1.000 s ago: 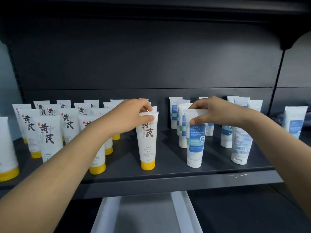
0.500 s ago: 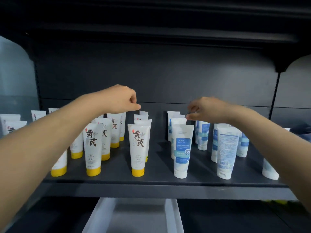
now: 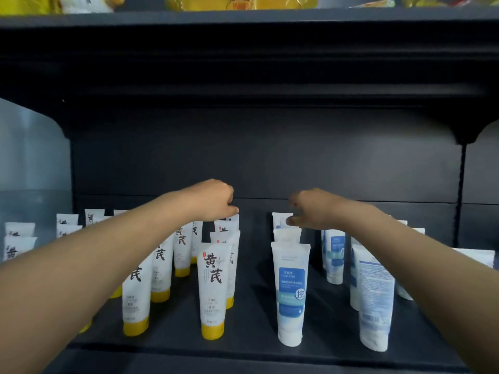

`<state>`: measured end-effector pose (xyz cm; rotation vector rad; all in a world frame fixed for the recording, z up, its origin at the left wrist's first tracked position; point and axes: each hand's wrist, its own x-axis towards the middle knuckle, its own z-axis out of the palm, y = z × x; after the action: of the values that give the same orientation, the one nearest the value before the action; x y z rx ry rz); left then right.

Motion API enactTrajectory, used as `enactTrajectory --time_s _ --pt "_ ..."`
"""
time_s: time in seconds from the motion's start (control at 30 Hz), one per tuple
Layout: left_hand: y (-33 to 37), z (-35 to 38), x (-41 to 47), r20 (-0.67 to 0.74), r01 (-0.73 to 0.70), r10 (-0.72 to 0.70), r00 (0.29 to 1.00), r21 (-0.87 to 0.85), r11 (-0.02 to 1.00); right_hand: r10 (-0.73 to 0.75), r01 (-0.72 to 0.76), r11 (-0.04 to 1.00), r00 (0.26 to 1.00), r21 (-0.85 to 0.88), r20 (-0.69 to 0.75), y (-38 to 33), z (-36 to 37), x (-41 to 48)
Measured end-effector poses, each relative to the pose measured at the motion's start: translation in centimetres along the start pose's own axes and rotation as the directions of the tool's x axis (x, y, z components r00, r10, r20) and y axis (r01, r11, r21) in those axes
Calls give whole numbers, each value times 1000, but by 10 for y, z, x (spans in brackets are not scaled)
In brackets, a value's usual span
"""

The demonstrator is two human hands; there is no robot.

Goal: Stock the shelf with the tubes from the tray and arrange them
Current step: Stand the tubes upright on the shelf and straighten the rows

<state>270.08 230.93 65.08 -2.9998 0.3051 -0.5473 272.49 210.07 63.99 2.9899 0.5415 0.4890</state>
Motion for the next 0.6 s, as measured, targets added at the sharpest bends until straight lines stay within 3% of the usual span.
enactTrajectory --time_s 0.6 --pt "-41 35 71 53 -306 303 951 63 950 -66 72 995 994 -74 83 5 5 69"
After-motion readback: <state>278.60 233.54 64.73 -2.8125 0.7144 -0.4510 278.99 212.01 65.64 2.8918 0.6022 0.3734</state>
